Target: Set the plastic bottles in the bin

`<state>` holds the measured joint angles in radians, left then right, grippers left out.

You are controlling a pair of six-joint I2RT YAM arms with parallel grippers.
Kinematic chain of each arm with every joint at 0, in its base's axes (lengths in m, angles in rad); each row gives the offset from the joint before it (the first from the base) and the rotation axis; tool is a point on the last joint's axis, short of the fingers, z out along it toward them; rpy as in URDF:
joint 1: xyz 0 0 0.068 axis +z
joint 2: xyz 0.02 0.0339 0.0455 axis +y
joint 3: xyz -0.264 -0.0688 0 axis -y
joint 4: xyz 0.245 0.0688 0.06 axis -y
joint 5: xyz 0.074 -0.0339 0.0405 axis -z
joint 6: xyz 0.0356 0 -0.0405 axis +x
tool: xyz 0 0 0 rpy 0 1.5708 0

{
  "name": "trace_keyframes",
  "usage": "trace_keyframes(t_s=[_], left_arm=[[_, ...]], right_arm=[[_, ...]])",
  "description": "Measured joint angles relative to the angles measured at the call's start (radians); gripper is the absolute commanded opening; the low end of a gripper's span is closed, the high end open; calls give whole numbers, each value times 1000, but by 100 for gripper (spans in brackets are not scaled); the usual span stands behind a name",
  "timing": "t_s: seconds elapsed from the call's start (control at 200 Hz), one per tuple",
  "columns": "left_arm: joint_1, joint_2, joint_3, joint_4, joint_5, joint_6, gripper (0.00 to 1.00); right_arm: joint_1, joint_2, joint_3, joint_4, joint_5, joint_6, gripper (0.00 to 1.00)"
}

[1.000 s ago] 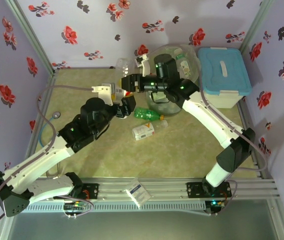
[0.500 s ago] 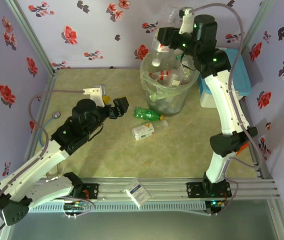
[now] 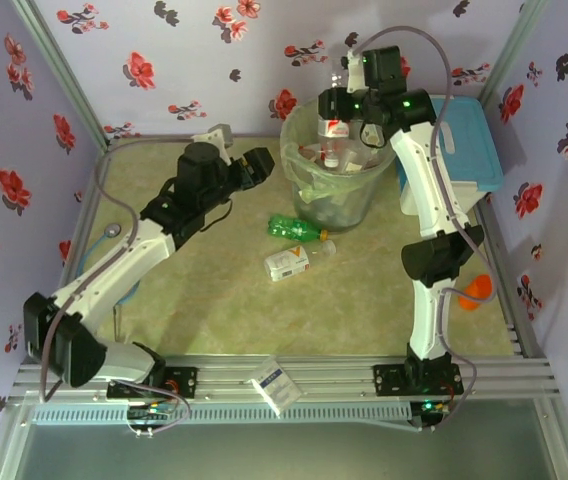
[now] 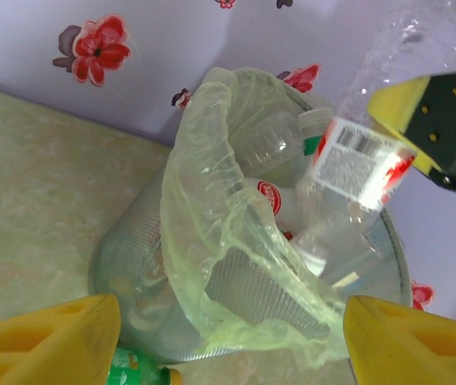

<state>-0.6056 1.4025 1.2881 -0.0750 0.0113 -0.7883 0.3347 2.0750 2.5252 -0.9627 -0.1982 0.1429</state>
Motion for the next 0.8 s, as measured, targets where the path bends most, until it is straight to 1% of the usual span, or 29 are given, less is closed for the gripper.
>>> trace_keyframes(t_s=[0.105,0.23,0.42,0.48,0.58,0.8], left_arm=[[6,58,39,12,9,-7,72],[16,117,80,20,13,-19,72],[31,192,141,31,24,-26,71],[39,210,159,32,28,-26,70],[50,235,182,43,36,-27,70],[55,282,208,56,60,-35,68]], right_arm=[[3,0,-2,-20,0,-21,65],[8,-5,-37,-38,-5,-42,77],[6,-13,-66,-50,-3,-58,80],[4,-22,-66,-46,-2,-58,78],[-1,-38,-66,-22,7,-55,72],[-22,-42,-66,59,27,-16,52]])
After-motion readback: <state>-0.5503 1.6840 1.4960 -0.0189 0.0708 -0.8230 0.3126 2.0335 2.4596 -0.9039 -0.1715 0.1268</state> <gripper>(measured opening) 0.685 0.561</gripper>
